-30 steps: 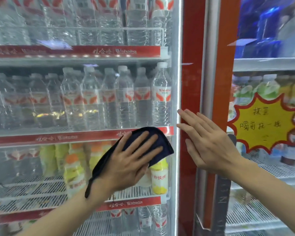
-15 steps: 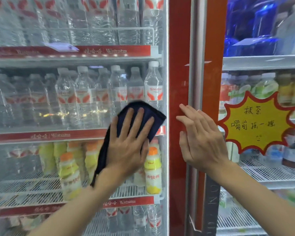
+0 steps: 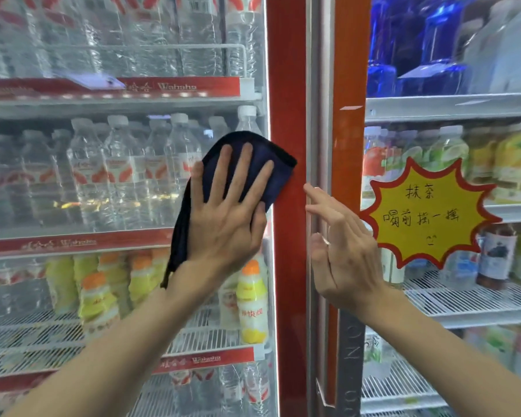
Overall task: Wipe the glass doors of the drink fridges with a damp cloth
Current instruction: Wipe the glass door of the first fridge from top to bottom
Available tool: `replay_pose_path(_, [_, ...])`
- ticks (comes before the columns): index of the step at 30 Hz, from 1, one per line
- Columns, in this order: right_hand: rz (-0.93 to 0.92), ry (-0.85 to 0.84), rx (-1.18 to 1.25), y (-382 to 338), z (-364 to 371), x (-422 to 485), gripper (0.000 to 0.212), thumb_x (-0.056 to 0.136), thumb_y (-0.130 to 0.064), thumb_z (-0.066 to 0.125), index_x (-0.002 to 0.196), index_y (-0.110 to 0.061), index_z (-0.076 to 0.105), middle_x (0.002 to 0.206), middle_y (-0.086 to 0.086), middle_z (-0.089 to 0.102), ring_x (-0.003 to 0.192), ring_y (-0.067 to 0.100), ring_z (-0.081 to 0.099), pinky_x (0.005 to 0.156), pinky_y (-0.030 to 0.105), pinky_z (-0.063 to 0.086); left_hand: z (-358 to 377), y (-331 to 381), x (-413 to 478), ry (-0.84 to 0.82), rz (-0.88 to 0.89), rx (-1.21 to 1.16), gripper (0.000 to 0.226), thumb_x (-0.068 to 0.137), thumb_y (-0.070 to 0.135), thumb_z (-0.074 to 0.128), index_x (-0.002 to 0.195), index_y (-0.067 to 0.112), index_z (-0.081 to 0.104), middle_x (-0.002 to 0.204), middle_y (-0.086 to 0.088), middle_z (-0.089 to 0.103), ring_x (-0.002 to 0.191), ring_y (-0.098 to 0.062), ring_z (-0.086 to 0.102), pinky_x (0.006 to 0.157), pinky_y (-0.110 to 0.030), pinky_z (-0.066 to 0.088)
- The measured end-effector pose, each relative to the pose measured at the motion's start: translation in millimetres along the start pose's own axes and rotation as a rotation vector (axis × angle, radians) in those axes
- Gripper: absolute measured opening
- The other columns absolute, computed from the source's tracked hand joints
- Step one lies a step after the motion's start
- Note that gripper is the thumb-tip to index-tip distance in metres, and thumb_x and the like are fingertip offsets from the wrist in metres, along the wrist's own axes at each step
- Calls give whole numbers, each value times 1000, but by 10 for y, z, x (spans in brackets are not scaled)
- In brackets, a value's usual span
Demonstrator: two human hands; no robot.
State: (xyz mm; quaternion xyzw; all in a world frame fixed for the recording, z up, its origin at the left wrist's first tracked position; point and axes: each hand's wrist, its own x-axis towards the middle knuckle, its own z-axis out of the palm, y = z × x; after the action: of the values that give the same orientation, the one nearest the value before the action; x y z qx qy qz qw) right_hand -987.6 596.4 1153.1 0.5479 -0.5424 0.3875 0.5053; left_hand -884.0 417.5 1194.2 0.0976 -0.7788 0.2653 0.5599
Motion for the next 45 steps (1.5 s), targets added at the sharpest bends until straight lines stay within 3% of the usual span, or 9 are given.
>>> replay_pose_path(13, [132,126,-82,-74,30,-26,32,100,-18,43,127,-8,56,143,10,61,130,25,60,107,34,43,370,1168,-857,-12,-439,-169,58,108,36,19,163,24,6,171,-10,-3,157,-34,-3,120,-68,12])
replay_pose_path(16, [145,88,-98,-80,1,-26,33,100,-18,44,123,-4,62,140,9,63,129,24,60,106,37,46,241,1145,-814,-87,-419,-180,62,106,37,23,163,25,3,171,-10,-5,157,-34,-4,119,-68,12])
replay_pose_path(20, [134,46,-143,-98,-25,-114,31,98,-17,46,118,-3,65,138,14,62,129,28,58,108,40,43,-74,976,-784,-106,-306,-159,61,98,31,42,158,23,35,162,-13,31,148,-38,28,121,-63,17])
replay_pose_path(24, [1,72,-43,-355,82,-408,24,103,-14,43,121,-10,58,136,17,57,130,28,52,112,36,38,-267,591,-748,-36,-141,-91,71,75,3,67,144,18,57,145,-13,57,122,-39,55,124,-38,4])
replay_pose_path(28, [311,230,163,-754,519,-540,30,103,-8,41,128,-4,56,141,14,50,138,16,44,117,28,33,-353,389,-704,-68,-21,-102,69,80,-3,50,149,6,48,141,-9,61,113,-33,61,123,-61,18])
replay_pose_path(31, [478,258,175,-845,831,-440,41,105,-12,38,142,4,49,155,19,40,151,16,31,124,27,23,-430,214,-669,-49,3,-260,60,85,-2,46,145,0,49,129,-8,67,107,-20,59,122,-58,25])
replay_pose_path(34, [387,152,-24,-773,1054,-402,52,107,-20,38,153,3,36,165,16,29,157,26,22,129,38,18,-448,-57,-786,11,-23,-458,48,87,-6,50,133,0,59,127,-10,66,119,-21,60,116,-49,38])
replay_pose_path(37, [233,47,-257,-610,1084,-355,59,107,-28,38,157,1,29,167,17,23,158,30,16,130,43,13,-438,-385,-1104,124,-151,-339,36,86,-6,52,118,2,67,119,-13,65,111,-30,59,99,-41,46])
replay_pose_path(45, [15,-75,-448,-424,996,-196,69,107,-42,34,160,1,21,168,21,13,158,37,13,130,50,9,-244,-990,-1628,112,-136,-189,39,91,6,45,128,3,58,135,-12,49,132,-33,44,117,-39,27])
